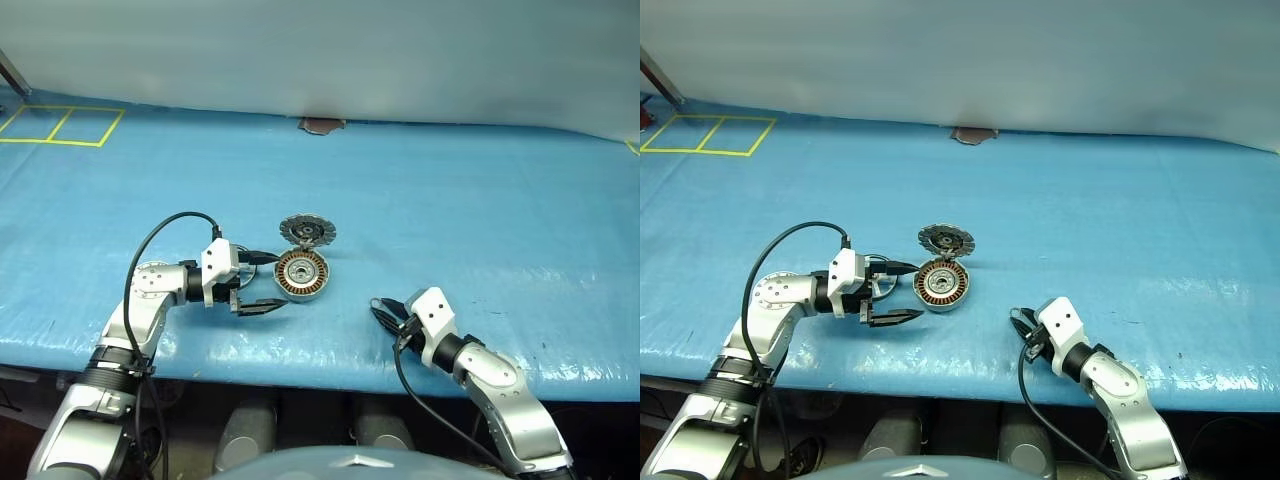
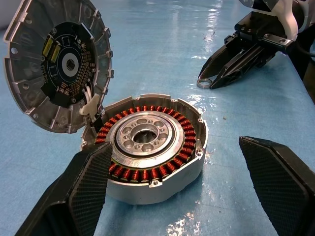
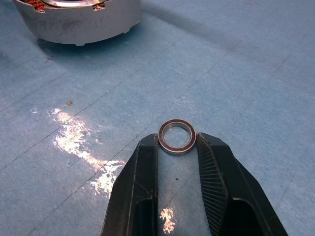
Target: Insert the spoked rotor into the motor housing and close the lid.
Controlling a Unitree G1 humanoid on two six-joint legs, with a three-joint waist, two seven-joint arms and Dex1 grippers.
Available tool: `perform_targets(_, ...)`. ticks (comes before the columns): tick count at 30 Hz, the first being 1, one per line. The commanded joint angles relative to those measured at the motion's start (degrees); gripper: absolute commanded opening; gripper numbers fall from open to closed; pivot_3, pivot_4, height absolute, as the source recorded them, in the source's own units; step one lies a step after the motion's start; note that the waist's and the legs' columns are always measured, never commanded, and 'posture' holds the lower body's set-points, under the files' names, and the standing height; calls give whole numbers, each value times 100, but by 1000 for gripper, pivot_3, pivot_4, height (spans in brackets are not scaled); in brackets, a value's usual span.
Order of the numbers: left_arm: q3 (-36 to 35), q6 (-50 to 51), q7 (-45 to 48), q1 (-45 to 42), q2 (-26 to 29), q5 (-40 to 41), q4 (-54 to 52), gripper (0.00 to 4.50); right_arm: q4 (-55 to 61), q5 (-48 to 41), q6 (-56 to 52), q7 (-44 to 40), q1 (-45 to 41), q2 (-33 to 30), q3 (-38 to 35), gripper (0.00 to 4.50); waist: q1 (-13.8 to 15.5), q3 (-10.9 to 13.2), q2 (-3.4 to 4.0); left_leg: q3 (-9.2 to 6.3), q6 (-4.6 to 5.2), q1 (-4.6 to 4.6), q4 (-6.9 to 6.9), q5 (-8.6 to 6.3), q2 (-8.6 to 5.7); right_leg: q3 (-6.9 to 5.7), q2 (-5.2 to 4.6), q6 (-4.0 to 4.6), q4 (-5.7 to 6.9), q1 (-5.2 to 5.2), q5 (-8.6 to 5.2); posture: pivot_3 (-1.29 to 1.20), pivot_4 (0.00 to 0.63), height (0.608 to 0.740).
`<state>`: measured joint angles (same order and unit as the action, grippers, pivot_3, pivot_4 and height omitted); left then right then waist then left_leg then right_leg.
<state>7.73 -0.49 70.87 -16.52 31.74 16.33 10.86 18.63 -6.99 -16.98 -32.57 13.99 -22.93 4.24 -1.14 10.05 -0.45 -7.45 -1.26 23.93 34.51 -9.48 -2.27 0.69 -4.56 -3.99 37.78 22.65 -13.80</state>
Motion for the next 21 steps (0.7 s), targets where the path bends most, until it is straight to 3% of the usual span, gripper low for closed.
perform_targets(1,-97,-35,-34,-15,50,18,-112,4500,25,-11,-136,41,30,-61,-2,773,0,0,0,0,0,0,0,0,0,0,0,0,0,0,0,0,150,740)
perform_targets(9,-148,22,-43,49,153,55,-161,4500,834,-204,-683,46,-291,-123,12,773,-5,0,0,-1,0,2,0,0,0,1,0,0,1,5,0,0,150,740)
perform_targets(21,-224,-47,-173,89,232,32,-123,4500,1391,-188,-1789,-104,-1911,-234,907,773,-7,1,0,-2,1,8,-2,0,-1,-2,1,0,0,11,0,0,150,740)
